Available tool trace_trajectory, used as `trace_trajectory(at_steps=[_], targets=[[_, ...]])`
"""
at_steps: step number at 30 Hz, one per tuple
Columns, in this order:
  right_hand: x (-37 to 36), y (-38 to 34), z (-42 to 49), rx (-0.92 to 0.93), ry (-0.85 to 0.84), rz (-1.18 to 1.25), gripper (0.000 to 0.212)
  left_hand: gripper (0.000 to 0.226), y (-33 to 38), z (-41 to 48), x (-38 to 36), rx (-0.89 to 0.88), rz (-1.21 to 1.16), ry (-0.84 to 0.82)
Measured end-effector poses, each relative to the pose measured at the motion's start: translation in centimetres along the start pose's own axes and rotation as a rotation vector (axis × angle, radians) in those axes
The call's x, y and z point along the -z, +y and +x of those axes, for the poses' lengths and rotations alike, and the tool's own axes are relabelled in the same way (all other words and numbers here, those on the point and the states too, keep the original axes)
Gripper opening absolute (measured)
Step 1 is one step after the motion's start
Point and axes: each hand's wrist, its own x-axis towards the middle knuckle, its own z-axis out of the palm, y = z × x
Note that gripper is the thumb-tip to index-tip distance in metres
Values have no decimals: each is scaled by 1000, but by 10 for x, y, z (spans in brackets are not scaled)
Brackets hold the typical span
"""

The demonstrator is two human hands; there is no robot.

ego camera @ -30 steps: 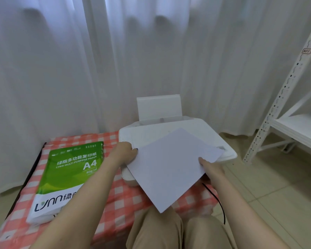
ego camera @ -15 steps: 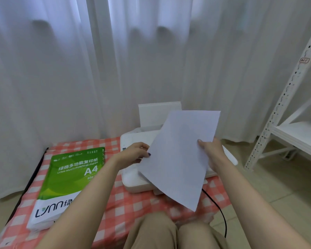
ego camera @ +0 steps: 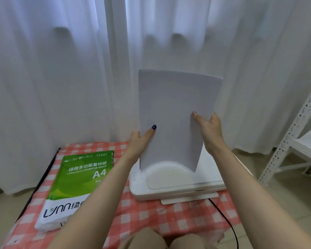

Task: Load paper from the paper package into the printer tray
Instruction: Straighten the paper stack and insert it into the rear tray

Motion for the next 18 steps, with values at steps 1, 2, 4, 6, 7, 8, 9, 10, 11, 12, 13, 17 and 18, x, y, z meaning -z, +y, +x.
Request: trace_trajectory(at_steps=[1,2,4,6,7,8,9,10,11,12,13,17,18], targets=[[1,4,-1,-21,-3,3,15,12,-6,0,-1,12,-10,13],[3,10,-4,-45,-1,9,13,13,-15,-1,-2,24,-27,33],[7,19,-9,-82,12,40,6,21,-28,-3,-5,42,-107,76],[9,26,-12,-83,8,41,5,22,-34,-3,-8,50,-173,85],[9,29,-13,-79,1,23,7,18,-37,-2,-9,72,-184,84],[10,33,-14,-74,0,-5,10,13,-40,-1,-10,89,-182,85],[11,38,-14,-79,13,-35,12,11,-43,-1,-11,101,-183,80],[13,44,-15,-95,39,-60,12,11,-45,-2,-12,111,-183,80],[15,50,-17,-117,70,-84,12,11,-47,-2,-13,115,-178,82],[17,58,-18,-134,100,-112,11,14,-49,-2,-13,114,-168,90],[20,66,-19,-143,126,-141,11,16,-51,-1,-14,103,-159,98],[25,85,-13,-161,137,-275,14,6,-52,7,-20,46,-95,99],[27,86,-10,-162,122,-315,12,9,-52,10,-22,38,-72,105]])
